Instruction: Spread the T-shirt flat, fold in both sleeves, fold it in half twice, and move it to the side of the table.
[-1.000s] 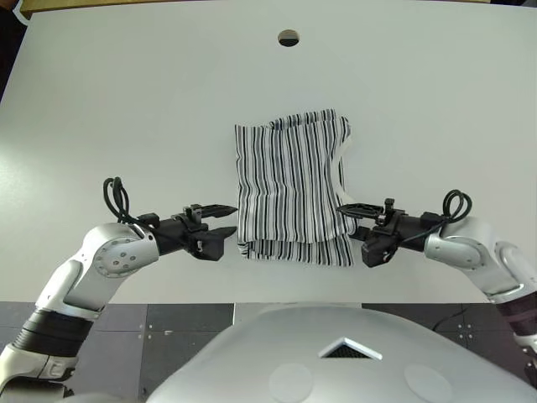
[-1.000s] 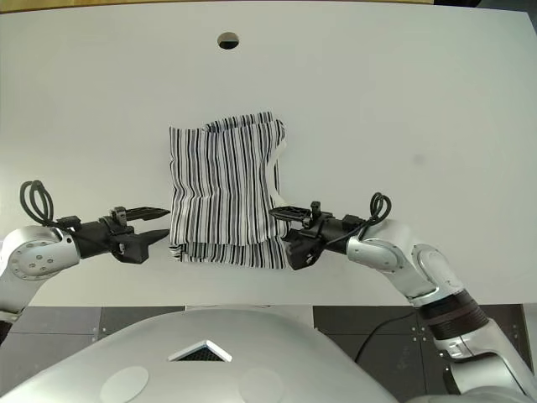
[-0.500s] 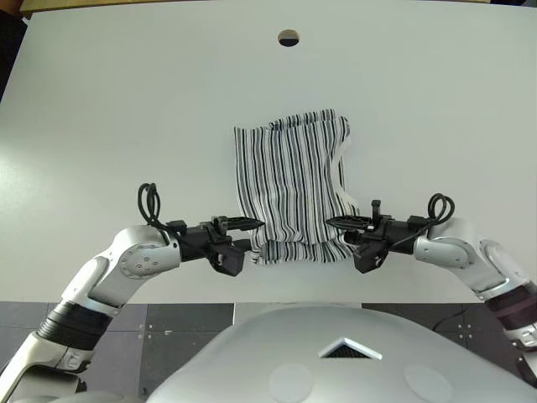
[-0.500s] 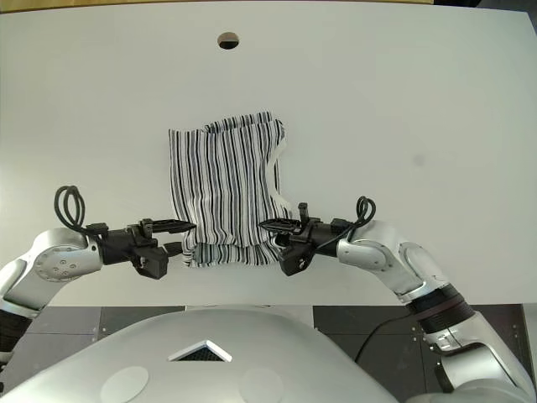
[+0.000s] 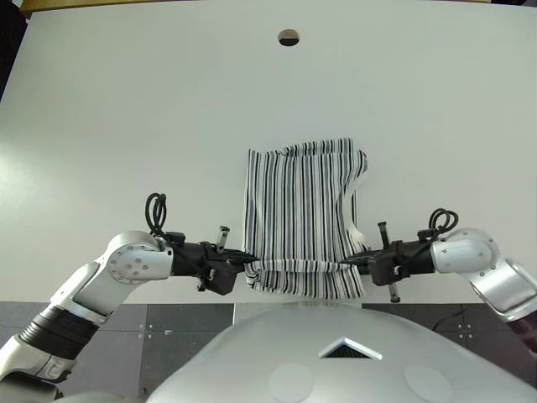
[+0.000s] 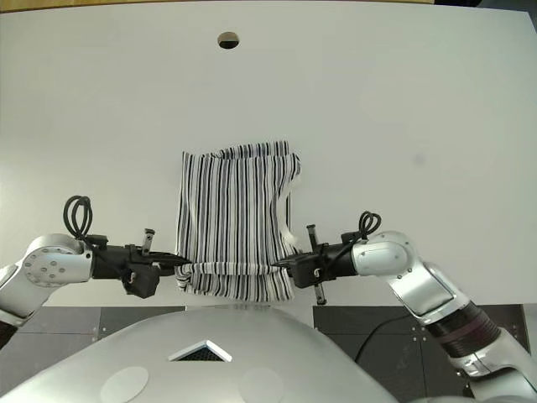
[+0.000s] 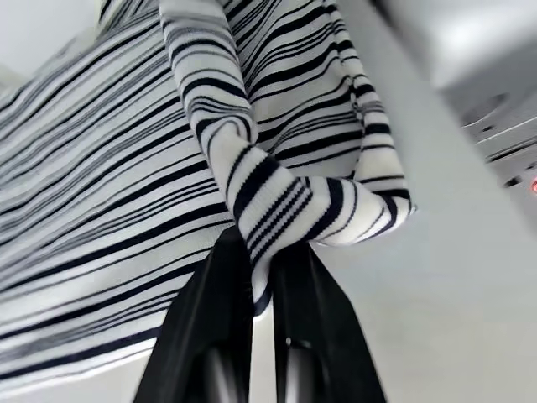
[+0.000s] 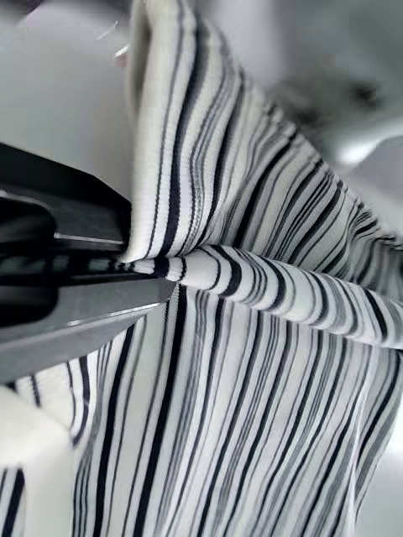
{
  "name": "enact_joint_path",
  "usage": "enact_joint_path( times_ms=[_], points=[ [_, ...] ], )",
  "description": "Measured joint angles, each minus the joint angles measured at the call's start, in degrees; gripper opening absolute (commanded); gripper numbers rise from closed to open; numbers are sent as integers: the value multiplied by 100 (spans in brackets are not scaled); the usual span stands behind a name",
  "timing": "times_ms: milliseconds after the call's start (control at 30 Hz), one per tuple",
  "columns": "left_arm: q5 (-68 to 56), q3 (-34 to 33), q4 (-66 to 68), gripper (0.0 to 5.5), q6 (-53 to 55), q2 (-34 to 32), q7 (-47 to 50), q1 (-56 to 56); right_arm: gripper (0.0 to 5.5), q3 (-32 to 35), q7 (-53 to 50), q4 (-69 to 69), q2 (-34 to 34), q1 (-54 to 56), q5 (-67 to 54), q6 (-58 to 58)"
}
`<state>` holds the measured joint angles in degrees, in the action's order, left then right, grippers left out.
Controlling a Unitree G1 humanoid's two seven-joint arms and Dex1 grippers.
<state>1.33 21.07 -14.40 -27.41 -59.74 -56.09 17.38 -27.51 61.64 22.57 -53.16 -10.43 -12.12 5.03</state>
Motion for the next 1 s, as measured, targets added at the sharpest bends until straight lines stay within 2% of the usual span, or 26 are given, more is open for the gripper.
enact_joint_path(
  times_ms=[100,333,567,767,800,900,1000],
  points=[
    [-717,-378,26,13,479,5,-104,-138,10,399,11,202,222,306,-829,-774],
    [-1352,-624,335,13,2715,1157,388,-1310,10,505,-374,-329,837,892,-750,-1782],
    [-1740,-782,585,13,4897,2146,949,-2416,10,895,-767,-991,1690,1622,-1297,-3237],
    [-2132,-1118,802,13,5914,2610,1182,-2738,114,1397,-946,-1774,2158,2233,-1876,-4493],
    [-2246,-1228,846,49,6076,2709,1209,-2810,135,1457,-969,-1879,2212,2279,-1924,-4605],
    [-2680,-1590,989,69,6565,3039,1362,-3137,184,1585,-1042,-2145,2381,2351,-1973,-4820],
    [-2809,-1832,1357,69,6840,3370,1688,-3400,198,1647,-1109,-2334,2447,2414,-1955,-4898]
  ],
)
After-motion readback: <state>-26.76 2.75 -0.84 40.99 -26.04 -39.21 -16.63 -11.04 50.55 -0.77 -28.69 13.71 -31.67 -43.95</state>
